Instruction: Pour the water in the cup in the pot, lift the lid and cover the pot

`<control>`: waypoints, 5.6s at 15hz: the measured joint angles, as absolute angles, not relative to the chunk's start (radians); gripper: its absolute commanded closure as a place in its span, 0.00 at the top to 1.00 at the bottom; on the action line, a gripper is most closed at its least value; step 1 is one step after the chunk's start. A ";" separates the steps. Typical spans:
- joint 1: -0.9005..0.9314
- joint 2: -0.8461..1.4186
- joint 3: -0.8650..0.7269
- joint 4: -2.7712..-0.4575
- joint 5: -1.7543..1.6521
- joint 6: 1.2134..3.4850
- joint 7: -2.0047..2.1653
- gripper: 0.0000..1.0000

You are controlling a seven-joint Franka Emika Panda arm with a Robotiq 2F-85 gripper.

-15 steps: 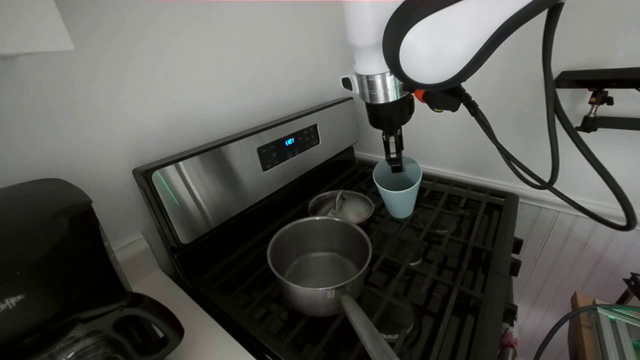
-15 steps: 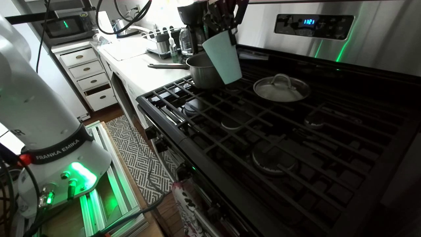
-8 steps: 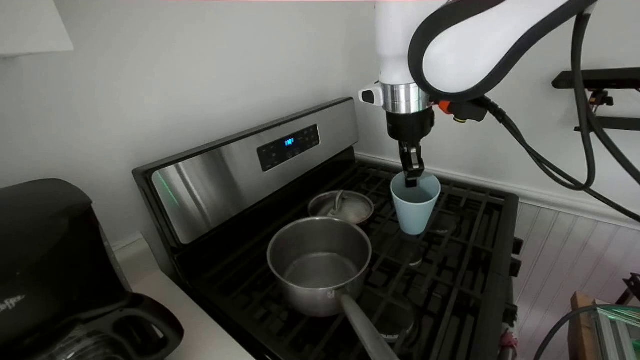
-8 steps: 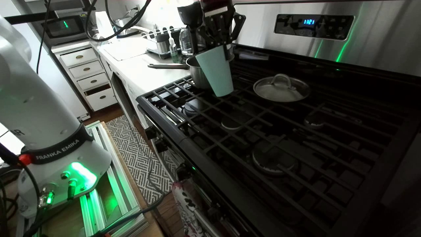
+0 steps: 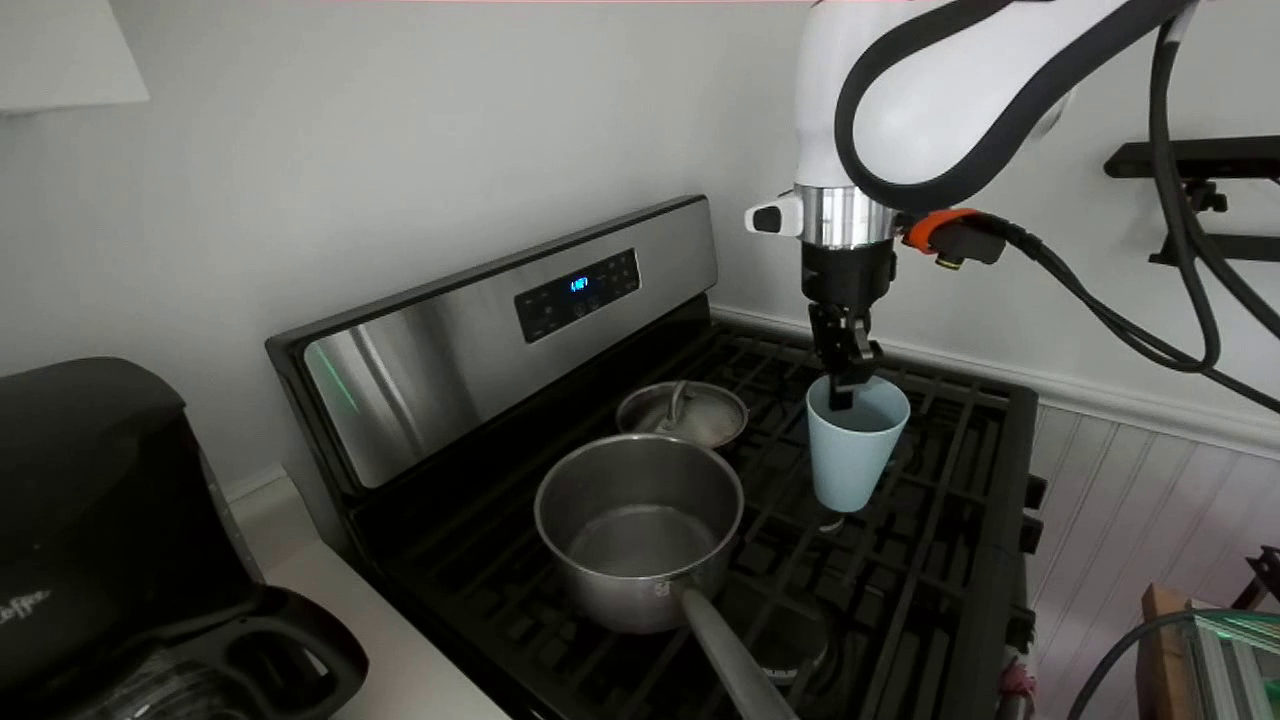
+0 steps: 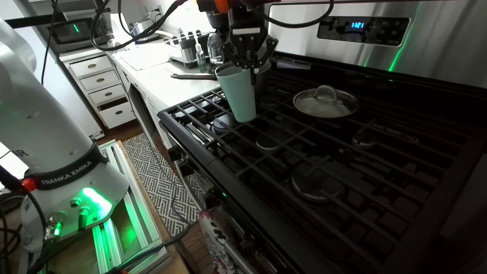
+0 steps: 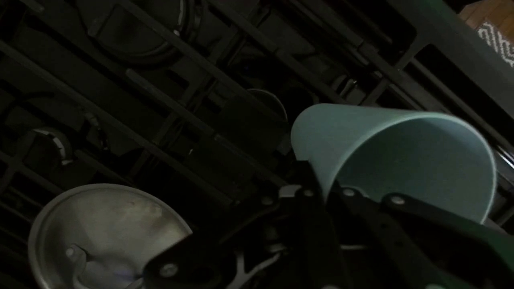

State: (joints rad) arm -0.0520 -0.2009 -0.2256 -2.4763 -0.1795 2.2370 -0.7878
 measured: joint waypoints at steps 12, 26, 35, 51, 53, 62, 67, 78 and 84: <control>-0.068 -0.193 -0.253 -2.513 -0.098 2.236 -1.088 0.01; -0.074 -0.138 -0.248 -2.510 -0.018 2.295 -1.196 0.01; -0.074 -0.132 -0.247 -2.510 -0.016 2.295 -1.200 0.49; -0.074 -0.148 -0.233 -2.503 -0.018 2.301 -1.205 1.00; -0.074 -0.172 -0.231 -2.502 -0.022 2.301 -1.205 1.00; -0.076 -0.275 -0.225 -2.481 -0.024 2.302 -1.098 1.00; -0.077 -0.268 -0.216 -2.420 -0.023 2.312 -0.830 1.00; -0.080 -0.156 -0.213 -2.332 0.002 2.302 -0.613 1.00; -0.085 0.043 -0.206 -2.138 0.101 2.289 -0.379 1.00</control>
